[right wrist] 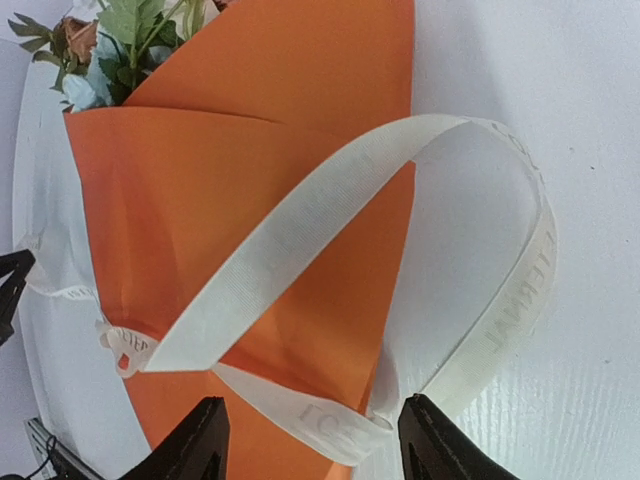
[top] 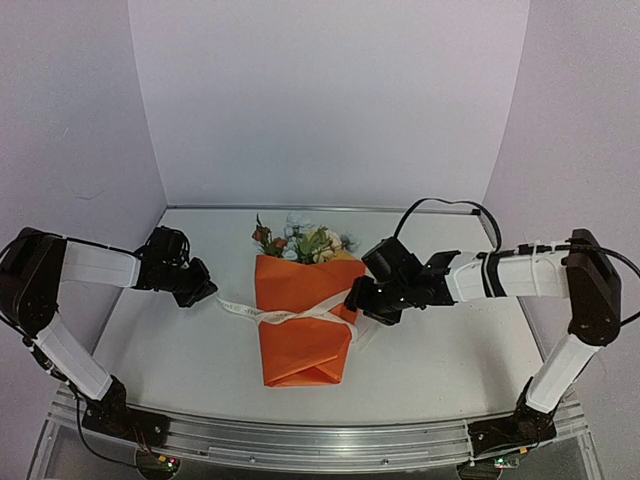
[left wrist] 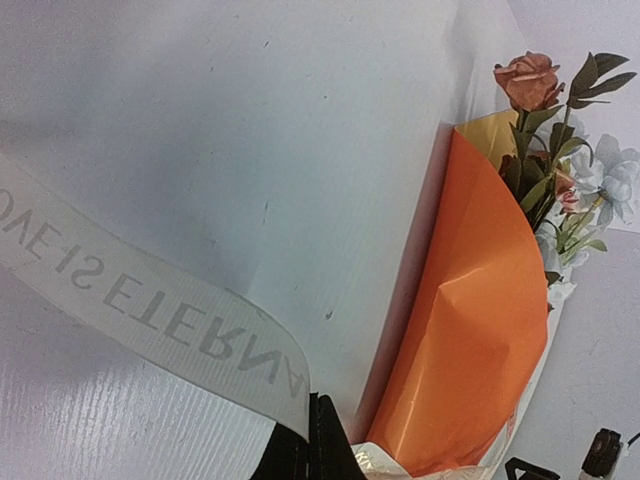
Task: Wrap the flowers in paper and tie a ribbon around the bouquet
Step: Cross the ribbon over the folded bouquet.
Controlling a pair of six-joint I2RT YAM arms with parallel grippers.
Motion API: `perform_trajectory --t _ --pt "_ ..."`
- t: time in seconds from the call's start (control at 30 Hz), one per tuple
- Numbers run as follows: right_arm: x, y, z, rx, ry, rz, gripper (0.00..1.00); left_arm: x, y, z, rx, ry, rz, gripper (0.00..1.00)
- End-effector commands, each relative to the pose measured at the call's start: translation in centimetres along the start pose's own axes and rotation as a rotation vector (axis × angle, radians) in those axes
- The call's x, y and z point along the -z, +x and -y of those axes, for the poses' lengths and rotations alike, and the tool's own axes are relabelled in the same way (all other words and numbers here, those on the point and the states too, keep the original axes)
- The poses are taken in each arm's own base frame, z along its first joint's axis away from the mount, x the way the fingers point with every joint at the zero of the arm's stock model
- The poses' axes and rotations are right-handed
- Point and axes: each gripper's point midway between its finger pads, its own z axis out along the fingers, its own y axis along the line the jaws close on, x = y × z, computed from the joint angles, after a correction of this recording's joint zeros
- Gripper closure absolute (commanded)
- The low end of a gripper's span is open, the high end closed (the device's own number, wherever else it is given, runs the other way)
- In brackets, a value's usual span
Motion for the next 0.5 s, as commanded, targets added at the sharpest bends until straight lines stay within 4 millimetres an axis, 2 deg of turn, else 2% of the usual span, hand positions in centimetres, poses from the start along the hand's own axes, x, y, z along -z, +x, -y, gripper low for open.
perform_trajectory --t 0.0,0.07,0.17,0.3,0.37,0.47 --pt "0.4 2.7 -0.4 0.120 -0.067 -0.049 0.44 -0.3 -0.7 1.0 -0.020 0.022 0.017 1.00" --pt "0.1 4.1 -0.5 0.161 -0.073 -0.069 0.46 -0.3 -0.8 1.2 -0.023 0.023 0.018 1.00" --pt "-0.8 5.0 -0.2 0.173 -0.055 -0.088 0.49 -0.4 -0.9 1.3 -0.027 0.018 0.015 1.00" --pt "-2.0 5.1 0.4 0.172 -0.017 -0.086 0.59 -0.4 -1.0 1.4 -0.031 0.014 0.016 1.00" --pt "-2.3 5.0 0.5 0.170 -0.006 -0.080 0.66 -0.4 -1.1 1.4 -0.036 0.010 0.018 1.00" --pt "-2.4 4.5 1.1 0.164 0.022 -0.049 0.72 -0.3 -1.1 1.4 -0.043 0.005 0.019 1.00"
